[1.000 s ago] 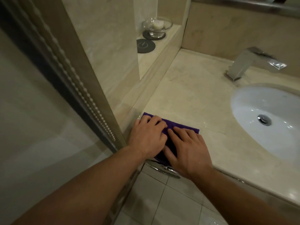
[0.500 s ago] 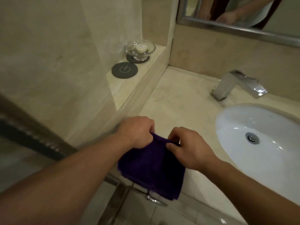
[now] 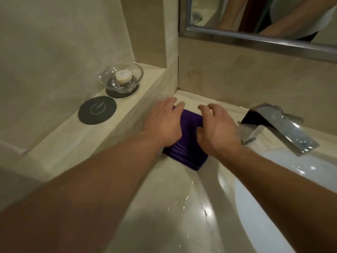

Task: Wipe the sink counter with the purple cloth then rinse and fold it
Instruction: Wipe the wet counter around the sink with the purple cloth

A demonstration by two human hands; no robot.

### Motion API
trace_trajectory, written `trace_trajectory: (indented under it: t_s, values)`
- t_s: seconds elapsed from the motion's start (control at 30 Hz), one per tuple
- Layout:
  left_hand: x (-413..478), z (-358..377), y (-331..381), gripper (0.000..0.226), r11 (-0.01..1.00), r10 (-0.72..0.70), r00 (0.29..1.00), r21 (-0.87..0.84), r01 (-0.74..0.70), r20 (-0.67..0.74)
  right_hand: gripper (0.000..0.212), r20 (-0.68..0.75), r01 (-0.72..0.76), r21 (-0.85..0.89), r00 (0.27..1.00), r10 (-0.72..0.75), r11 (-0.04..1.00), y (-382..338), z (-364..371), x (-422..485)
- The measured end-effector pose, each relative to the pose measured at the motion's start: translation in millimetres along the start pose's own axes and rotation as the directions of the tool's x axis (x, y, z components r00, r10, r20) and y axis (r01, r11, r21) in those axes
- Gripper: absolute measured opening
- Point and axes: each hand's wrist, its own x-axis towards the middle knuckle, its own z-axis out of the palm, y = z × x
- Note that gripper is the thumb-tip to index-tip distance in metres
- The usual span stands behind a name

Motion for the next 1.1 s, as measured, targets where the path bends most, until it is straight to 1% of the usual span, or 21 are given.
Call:
trace_trajectory:
  t_s: [0.07, 0.13, 0.2, 0.27, 0.37, 0.47, 0.63, 0.87, 1.1]
  values:
    - [-0.2, 26.4, -0.5, 0.059, 0.996, 0.081, 0.994, 0.015, -0.083, 0.068, 0.049, 0.001, 0.081, 0.026, 0.997, -0.081, 0.996, 3.7, 23.7, 4.3]
    - [8.4, 43.9, -7.1, 0.057, 0.993, 0.113, 0.983, 0.004, -0.115, 0.142, 0.043, 0.021, 0.089, 0.066, 0.996, -0.091, 0.994, 7.6, 43.5, 14.0]
    - [19.0, 57.9, -16.9, 0.057, 0.992, 0.120, 0.965, 0.006, -0.124, 0.232, 0.048, 0.045, 0.087, 0.036, 0.995, -0.088, 0.996, 10.9, 61.5, 22.9]
    - [21.0, 69.0, -24.3, 0.058, 0.991, 0.126, 0.952, 0.014, -0.135, 0.278, 0.056, 0.059, 0.075, -0.004, 0.995, -0.074, 0.997, 11.1, 75.0, 24.2]
    - [16.4, 76.9, -28.9, 0.057, 0.991, 0.134, 0.962, -0.001, -0.137, 0.240, 0.058, 0.070, 0.022, 0.011, 0.997, -0.022, 1.000, 9.6, 83.7, 19.2]
    - [13.7, 74.4, -28.8, 0.057, 0.991, 0.133, 0.959, -0.003, -0.136, 0.250, 0.059, 0.079, 0.025, -0.026, 0.997, -0.023, 0.999, 6.6, 82.6, 18.4]
    - [-8.5, 70.8, -34.5, 0.058, 0.993, 0.113, 0.951, 0.002, -0.119, 0.286, 0.059, 0.112, 0.042, -0.039, 0.993, -0.038, 0.998, -6.4, 84.8, 0.8]
    - [-76.5, 68.1, -51.5, 0.058, 0.989, 0.144, 0.947, -0.005, -0.149, 0.286, 0.059, 0.117, 0.024, -0.020, 0.993, -0.022, 1.000, -46.2, 90.6, -61.7]
    - [-168.0, 63.0, -72.5, 0.058, 0.984, 0.173, 0.945, -0.017, -0.175, 0.279, 0.058, 0.126, -0.020, -0.011, 0.992, 0.021, 1.000, -102.0, 98.2, -145.6]
